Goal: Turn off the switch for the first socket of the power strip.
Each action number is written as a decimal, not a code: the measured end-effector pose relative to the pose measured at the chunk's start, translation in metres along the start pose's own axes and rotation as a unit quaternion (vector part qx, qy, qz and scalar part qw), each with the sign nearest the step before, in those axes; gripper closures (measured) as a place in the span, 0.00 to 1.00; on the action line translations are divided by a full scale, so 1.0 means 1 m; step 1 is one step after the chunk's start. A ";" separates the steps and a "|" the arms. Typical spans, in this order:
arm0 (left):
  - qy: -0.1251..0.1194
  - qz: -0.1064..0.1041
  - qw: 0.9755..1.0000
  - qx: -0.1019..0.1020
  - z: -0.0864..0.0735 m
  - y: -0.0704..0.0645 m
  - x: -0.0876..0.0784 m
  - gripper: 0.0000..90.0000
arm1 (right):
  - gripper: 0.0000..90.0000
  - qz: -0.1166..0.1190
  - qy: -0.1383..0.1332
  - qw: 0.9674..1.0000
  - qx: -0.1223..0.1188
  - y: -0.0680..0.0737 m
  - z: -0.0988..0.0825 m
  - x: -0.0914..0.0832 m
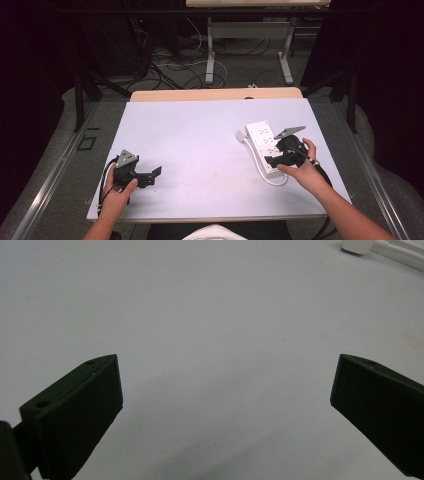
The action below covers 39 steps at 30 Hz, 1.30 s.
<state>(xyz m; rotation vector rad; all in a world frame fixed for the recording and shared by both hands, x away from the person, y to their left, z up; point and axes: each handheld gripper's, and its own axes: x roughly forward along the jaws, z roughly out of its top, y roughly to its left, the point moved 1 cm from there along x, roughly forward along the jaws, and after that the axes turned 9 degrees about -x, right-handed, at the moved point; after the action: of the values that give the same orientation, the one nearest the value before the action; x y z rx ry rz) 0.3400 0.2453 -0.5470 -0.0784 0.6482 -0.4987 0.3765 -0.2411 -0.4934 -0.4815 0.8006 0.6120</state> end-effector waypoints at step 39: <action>0.001 0.000 1.000 0.001 0.000 0.001 0.001 0.00 | 0.46 0.001 0.028 1.000 0.009 -0.018 0.029 0.022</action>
<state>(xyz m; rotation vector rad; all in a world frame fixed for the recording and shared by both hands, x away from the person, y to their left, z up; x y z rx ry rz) 0.3407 0.2455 -0.5475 -0.0757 0.6501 -0.4993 0.4150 -0.2293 -0.4895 -0.4820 0.8601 0.5952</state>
